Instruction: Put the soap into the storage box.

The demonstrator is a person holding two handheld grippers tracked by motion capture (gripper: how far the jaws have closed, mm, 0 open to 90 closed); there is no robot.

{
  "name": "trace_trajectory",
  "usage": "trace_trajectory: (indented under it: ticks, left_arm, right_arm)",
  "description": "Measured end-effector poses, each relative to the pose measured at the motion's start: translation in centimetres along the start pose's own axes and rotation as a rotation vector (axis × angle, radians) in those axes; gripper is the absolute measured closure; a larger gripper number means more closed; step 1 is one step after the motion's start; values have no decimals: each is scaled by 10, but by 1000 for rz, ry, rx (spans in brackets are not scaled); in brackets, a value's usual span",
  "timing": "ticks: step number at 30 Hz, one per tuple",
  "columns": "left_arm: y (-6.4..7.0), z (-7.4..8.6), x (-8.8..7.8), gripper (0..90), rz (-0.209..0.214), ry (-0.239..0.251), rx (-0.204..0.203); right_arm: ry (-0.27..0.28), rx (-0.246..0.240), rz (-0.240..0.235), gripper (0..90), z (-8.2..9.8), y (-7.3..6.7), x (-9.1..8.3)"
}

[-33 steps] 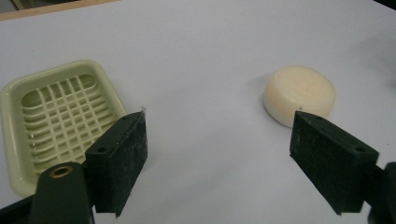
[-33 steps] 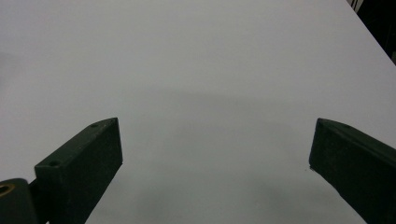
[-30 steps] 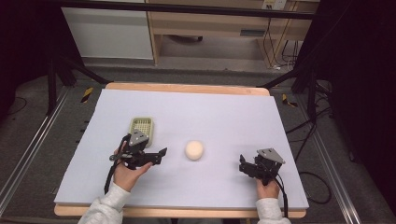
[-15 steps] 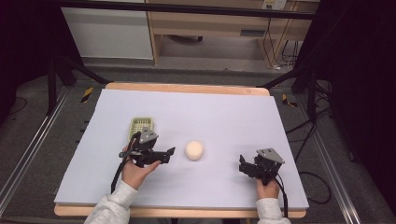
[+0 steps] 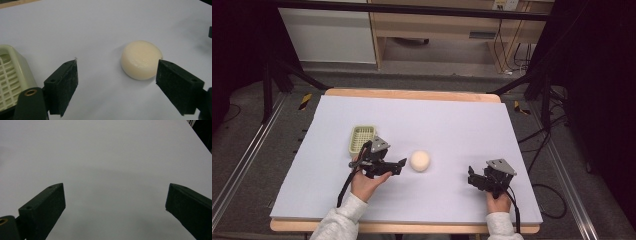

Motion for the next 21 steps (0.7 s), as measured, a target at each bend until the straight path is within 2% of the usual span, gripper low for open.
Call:
trace_trajectory:
  ticks: [2,5,21]
  left_arm:
    - [1,-1,3,178,-2,-9,10]
    - [2,-3,6,178,0,-11,5]
    - [12,-10,24,178,1,-30,28]
  right_arm:
    - [-2,-2,-1,31,0,0,0]
    - [-2,-14,3,31,0,0,0]
    - [-3,-13,3,31,0,0,1]
Point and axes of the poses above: each handheld gripper's, and its own axes: x roughly forward along the jaws, z roughly out of its underside, y roughly to its right, the point moved 2 cm from there along x, roughly forward along the jaws, and after that the axes turned 6 degrees about -z, right-handed, at the moved point
